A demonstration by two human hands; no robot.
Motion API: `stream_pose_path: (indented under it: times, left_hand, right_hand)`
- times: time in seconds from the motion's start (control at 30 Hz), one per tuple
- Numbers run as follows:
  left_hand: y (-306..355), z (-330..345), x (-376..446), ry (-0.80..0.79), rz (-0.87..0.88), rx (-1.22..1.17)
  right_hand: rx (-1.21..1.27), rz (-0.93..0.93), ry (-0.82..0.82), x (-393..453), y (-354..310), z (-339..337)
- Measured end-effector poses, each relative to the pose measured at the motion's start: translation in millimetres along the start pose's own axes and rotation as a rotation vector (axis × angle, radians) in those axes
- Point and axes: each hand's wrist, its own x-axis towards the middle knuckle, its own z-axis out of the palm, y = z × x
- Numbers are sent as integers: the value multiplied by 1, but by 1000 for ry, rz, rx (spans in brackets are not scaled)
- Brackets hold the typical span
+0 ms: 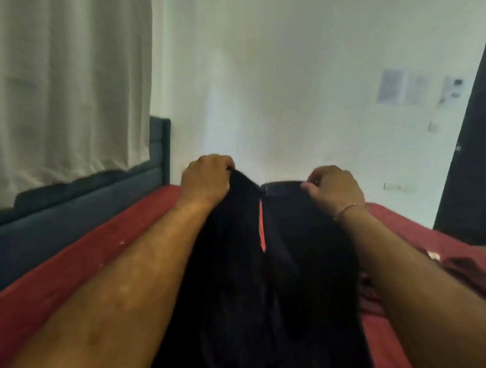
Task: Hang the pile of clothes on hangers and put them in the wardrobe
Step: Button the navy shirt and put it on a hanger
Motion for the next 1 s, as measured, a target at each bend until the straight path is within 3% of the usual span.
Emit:
stream_pose_path:
  times: [0.03, 0.07, 0.13, 0.2, 0.33, 0.5, 0.6, 0.73, 1.0]
  left_hand:
    - [14, -4, 11, 214, 6, 14]
    - [23, -5, 15, 318, 28, 9]
    - [32, -6, 5, 387, 70, -48]
    - [24, 4, -27, 411, 56, -191]
    - [5, 56, -148, 309, -153, -475]
    - [-9, 126, -305, 92, -712, -778]
    - [-13, 135, -342, -23, -803, -798]
    - [-13, 127, -344, -133, -754, -829]
    - [-13, 125, -348, -105, -761, -1002]
  right_hand:
    - [-33, -8, 177, 11, -21, -6]
    - [-66, -38, 295, 12, -36, -10]
    - [-88, -85, 380, 1, -48, -10]
    - [-47, -71, 345, -25, -40, 6]
    - [402, 128, 143, -116, -6, 89]
    - [1070, 616, -332, -266, -4, 193]
    - [1122, 595, -356, -302, -7, 202]
    - [1140, 604, -290, -303, -5, 201]
    - [1131, 392, -262, -314, 0, 201]
